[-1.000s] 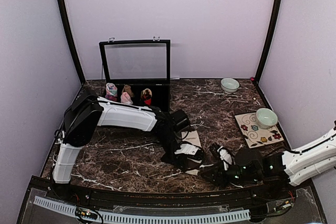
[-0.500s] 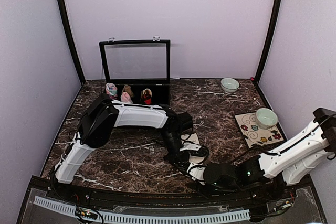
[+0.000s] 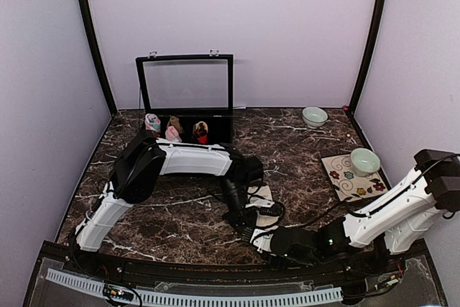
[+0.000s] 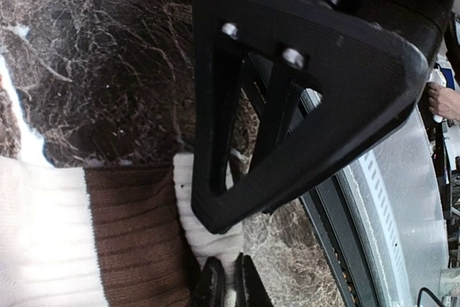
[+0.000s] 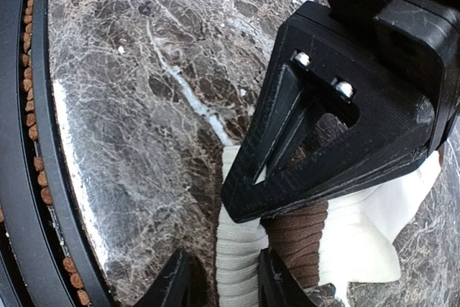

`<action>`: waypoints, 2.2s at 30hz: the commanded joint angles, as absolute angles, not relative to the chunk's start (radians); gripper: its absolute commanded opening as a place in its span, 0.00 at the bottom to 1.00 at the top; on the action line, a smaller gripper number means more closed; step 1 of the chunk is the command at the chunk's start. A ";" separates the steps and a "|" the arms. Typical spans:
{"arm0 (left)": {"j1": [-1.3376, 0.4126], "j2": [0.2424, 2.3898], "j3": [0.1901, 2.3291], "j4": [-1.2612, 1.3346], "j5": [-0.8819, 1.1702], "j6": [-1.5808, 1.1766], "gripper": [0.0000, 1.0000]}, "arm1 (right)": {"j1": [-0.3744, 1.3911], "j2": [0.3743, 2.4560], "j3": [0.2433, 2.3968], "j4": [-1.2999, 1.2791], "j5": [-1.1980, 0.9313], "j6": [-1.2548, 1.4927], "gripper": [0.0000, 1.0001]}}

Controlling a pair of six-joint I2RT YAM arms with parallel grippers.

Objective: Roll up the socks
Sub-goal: Roll the sock at the center of the board.

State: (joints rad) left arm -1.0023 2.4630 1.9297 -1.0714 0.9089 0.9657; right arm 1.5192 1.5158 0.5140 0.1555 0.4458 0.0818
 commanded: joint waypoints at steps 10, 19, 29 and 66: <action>-0.980 2.476 1.959 -1.112 0.849 0.965 0.13 | 1.485 1.546 0.454 0.268 0.418 0.196 0.01; -0.977 2.460 1.948 -1.117 0.857 0.980 0.15 | 1.470 1.657 0.422 0.337 0.368 0.305 0.04; -0.901 2.262 1.786 -1.009 0.802 0.955 0.41 | 1.398 1.678 0.370 0.357 0.250 0.474 0.02; -1.130 1.968 1.246 -0.286 0.331 1.099 0.39 | 1.026 1.797 0.149 0.731 -0.293 0.881 0.00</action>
